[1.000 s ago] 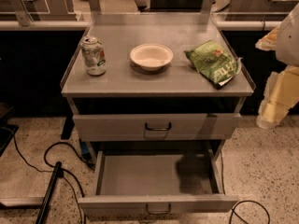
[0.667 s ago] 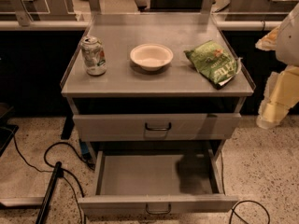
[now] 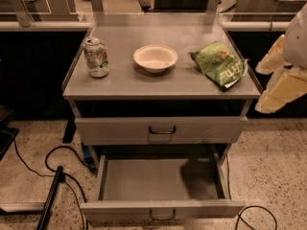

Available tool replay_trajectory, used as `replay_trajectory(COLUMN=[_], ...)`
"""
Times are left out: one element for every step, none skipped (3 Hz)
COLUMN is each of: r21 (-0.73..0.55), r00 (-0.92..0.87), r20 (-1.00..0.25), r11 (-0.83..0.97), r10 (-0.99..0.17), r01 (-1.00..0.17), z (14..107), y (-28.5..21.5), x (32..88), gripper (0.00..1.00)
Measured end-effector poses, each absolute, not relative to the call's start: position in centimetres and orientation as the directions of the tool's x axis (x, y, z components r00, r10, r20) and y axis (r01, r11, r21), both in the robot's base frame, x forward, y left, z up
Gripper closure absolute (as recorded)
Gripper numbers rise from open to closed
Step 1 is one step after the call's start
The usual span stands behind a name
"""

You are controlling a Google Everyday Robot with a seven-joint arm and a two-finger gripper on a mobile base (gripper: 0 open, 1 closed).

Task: Close middle drawer

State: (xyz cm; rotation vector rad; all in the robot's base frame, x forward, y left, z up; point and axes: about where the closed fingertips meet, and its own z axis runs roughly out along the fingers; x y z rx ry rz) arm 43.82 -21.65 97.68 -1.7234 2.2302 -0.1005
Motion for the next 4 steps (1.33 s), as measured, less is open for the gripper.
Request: replay_trajectory(r21=[-0.248, -0.248, -0.248, -0.213], r00=[-0.221, -0.221, -0.221, -0.245], r20=[-0.207, -0.207, -0.207, -0.242], r11=[0.270, 0.270, 0.270, 0.298], r10=[-0.953, -0.953, -0.953, -0.939], r01=[-0.930, -0.930, -0.930, -0.931], z=[97.7, 97.7, 97.7, 96.3], y=[-21.6, -21.6, -21.6, -21.7], x=[43.8, 43.8, 43.8, 43.0], gripper=[0.65, 0.90, 1.00, 1.00])
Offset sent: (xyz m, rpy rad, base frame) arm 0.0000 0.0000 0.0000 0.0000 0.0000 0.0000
